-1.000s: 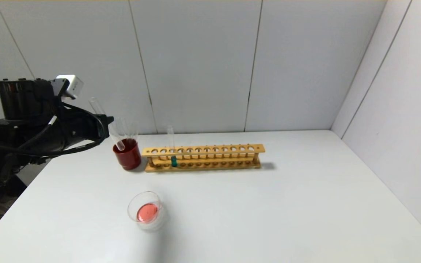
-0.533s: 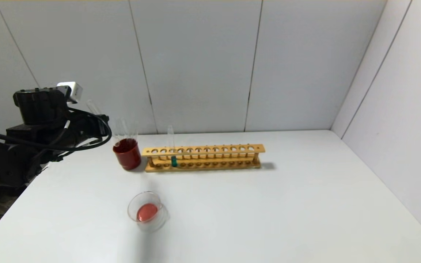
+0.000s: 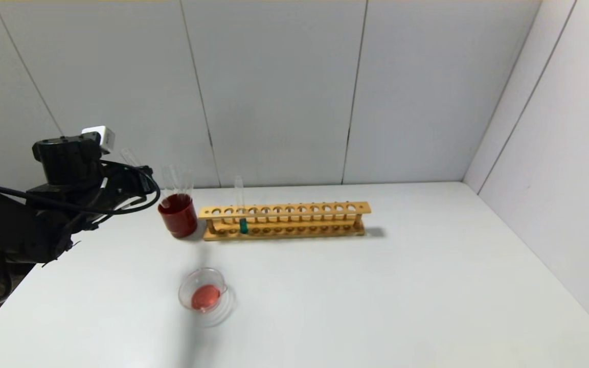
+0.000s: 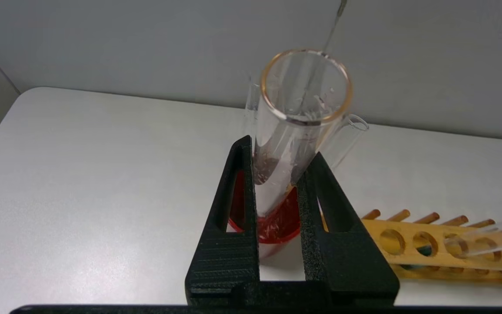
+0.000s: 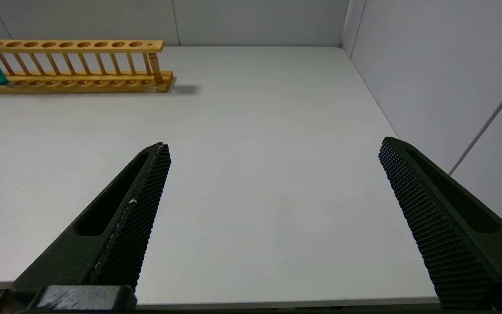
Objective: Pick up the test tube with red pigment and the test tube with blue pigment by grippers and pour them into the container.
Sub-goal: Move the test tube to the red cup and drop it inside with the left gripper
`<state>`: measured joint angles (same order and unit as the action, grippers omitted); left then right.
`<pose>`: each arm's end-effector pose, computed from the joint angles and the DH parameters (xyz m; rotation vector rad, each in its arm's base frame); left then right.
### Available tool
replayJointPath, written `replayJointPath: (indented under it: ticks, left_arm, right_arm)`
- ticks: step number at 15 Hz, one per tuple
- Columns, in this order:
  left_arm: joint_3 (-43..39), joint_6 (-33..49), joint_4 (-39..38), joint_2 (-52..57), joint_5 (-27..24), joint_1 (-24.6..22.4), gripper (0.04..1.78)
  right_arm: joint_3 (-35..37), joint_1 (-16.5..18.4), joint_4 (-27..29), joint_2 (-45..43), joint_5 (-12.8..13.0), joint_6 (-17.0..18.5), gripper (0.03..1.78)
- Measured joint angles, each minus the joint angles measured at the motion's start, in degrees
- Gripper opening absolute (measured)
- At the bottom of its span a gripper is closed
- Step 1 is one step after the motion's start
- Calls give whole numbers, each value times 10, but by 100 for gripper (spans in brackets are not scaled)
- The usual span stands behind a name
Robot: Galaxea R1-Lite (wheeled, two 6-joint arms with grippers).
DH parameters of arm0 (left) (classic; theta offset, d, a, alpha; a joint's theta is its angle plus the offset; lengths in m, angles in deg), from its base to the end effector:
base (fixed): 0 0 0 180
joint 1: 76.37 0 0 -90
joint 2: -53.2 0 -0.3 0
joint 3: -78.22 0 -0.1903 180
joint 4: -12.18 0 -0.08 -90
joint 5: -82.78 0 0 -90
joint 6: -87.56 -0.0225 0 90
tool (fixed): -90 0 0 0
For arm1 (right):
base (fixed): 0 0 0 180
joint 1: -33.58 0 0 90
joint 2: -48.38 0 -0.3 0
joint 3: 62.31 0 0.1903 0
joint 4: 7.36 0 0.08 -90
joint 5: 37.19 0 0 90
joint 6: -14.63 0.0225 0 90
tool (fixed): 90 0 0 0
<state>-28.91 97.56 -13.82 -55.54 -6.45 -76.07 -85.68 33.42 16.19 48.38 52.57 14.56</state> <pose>0.3516 -0.0015 0.1550 -0.1725 0.1711 0.0232 -0.0228 0.0000 0.0752 -0.0012 0.0031 0.0070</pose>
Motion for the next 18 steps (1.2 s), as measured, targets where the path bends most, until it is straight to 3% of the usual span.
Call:
replayJointPath:
  ticks: [5, 18]
  left_arm:
    - [1, 51, -38, -42, -8, -10, 32]
    - [8, 54, -48, -80, -20, -32, 32]
  right_arm:
    - [0, 0, 0, 0, 0, 0, 175]
    - [0, 0, 0, 0, 0, 0, 175]
